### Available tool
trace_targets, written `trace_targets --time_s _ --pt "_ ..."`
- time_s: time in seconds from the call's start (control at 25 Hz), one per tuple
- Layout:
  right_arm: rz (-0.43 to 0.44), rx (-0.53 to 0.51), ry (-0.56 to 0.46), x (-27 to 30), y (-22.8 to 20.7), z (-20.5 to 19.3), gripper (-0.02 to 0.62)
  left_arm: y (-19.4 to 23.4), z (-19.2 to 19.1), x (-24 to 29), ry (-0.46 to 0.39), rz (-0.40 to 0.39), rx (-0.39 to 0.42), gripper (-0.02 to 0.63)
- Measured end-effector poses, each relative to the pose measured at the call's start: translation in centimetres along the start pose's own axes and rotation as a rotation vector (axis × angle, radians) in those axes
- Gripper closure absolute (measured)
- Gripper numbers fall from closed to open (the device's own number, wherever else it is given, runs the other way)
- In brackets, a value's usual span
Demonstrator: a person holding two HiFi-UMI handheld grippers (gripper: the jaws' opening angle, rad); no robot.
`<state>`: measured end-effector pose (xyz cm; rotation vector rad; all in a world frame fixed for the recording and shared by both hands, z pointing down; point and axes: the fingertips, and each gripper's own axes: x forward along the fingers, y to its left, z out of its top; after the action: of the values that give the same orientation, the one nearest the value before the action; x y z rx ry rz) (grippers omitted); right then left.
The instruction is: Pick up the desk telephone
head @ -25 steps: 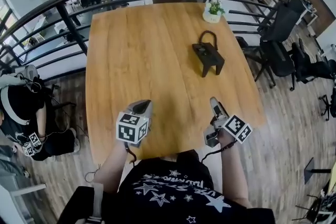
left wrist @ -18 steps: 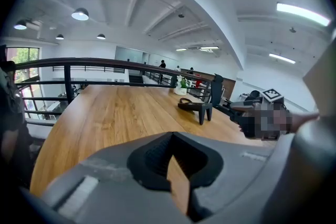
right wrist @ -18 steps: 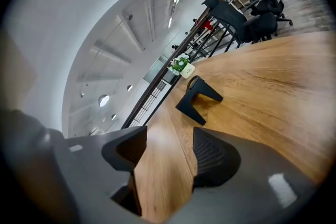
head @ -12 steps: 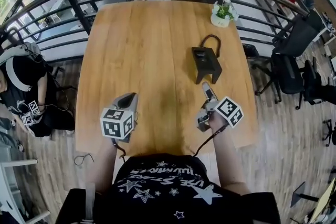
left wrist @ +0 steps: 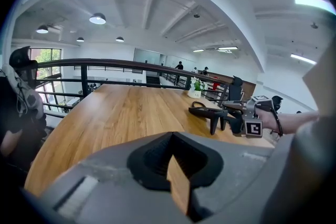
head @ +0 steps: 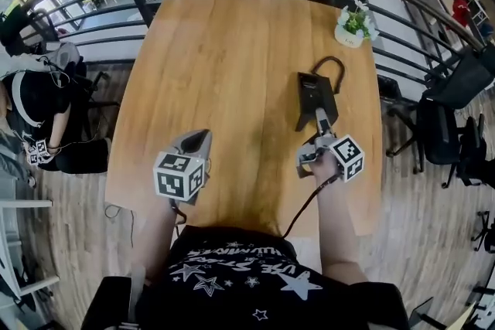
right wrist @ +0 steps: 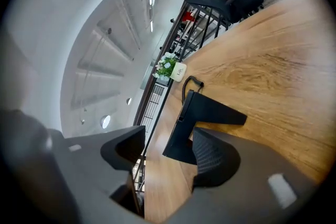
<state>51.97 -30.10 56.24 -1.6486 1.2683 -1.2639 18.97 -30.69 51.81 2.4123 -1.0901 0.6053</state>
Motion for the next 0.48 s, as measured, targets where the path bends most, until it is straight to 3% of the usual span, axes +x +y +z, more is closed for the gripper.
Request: trace_targets --time_s 0.48 --pt "-0.069 0.130 -0.018 4.5 -2.1 0.5 0.279 -0.1 -0.9 1.5 0.034 0.008 -0.016 0.606"
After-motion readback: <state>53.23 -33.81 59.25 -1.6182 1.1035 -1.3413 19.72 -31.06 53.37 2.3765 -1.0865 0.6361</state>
